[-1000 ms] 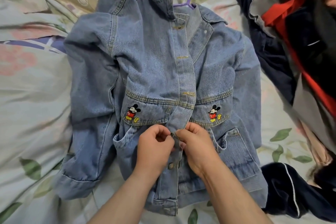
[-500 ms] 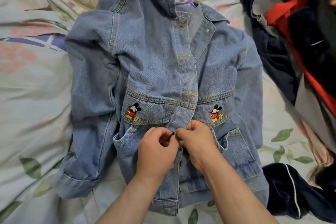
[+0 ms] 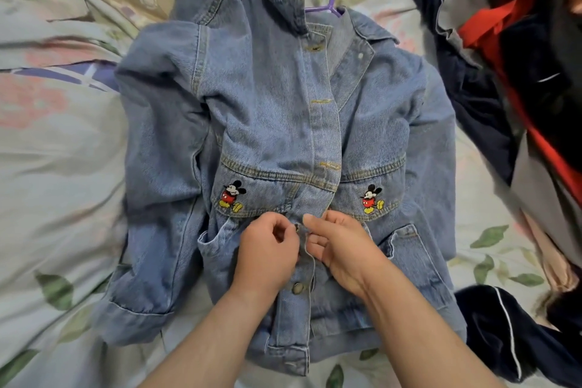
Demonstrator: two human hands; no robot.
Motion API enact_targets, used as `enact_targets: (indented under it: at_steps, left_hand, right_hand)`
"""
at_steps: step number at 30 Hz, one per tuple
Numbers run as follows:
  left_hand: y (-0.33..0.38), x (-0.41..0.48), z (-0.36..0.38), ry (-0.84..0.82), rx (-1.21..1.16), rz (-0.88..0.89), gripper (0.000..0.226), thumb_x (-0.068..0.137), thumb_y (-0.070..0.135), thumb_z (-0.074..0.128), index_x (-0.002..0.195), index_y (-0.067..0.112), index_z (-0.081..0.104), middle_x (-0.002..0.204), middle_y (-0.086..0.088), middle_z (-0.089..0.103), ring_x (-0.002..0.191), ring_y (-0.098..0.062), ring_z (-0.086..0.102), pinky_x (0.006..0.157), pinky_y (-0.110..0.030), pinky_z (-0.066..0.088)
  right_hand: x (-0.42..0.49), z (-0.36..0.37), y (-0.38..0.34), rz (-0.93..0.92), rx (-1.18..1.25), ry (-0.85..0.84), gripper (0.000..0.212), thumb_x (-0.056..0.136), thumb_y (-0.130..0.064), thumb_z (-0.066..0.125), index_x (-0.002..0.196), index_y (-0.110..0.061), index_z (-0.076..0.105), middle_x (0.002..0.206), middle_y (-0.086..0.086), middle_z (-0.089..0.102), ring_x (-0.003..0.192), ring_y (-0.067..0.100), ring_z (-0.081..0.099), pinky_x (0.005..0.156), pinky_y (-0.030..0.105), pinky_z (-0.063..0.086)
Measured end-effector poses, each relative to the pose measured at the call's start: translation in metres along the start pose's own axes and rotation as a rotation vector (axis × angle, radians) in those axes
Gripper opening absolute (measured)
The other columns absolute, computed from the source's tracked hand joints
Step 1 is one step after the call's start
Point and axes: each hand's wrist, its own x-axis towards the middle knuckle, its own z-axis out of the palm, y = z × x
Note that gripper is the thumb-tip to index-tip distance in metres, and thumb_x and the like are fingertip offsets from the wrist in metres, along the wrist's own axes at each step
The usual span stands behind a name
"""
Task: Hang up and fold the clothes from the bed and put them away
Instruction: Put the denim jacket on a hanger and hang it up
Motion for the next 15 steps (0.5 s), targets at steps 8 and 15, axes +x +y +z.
enact_targets:
  at_steps: [8,15]
  left_hand:
    - [-0.004,-0.005,0.001,-0.002,0.081,0.099,0.019,0.084,0.009,0.066,0.075,0.025,0.061,0.078,0.000,0.063,0.076,-0.022,0.064,0.072,-0.047,0.056]
    - [-0.001,-0.004,0.002,-0.019,0.118,0.070,0.028,0.078,0.006,0.072,0.076,0.032,0.060,0.083,0.000,0.064,0.072,-0.009,0.061,0.071,-0.029,0.053]
  right_hand:
    - [0.002,0.006,0.005,-0.009,-0.058,0.095,0.023,0.084,0.018,0.056,0.083,-0.005,0.058,0.069,0.009,0.056,0.048,0.009,0.047,0.045,0.021,0.040]
    - [0.000,0.014,0.008,-0.097,-0.175,0.182,0.033,0.079,0.022,0.048,0.077,-0.008,0.061,0.064,0.006,0.062,0.053,0.018,0.054,0.045,0.026,0.042]
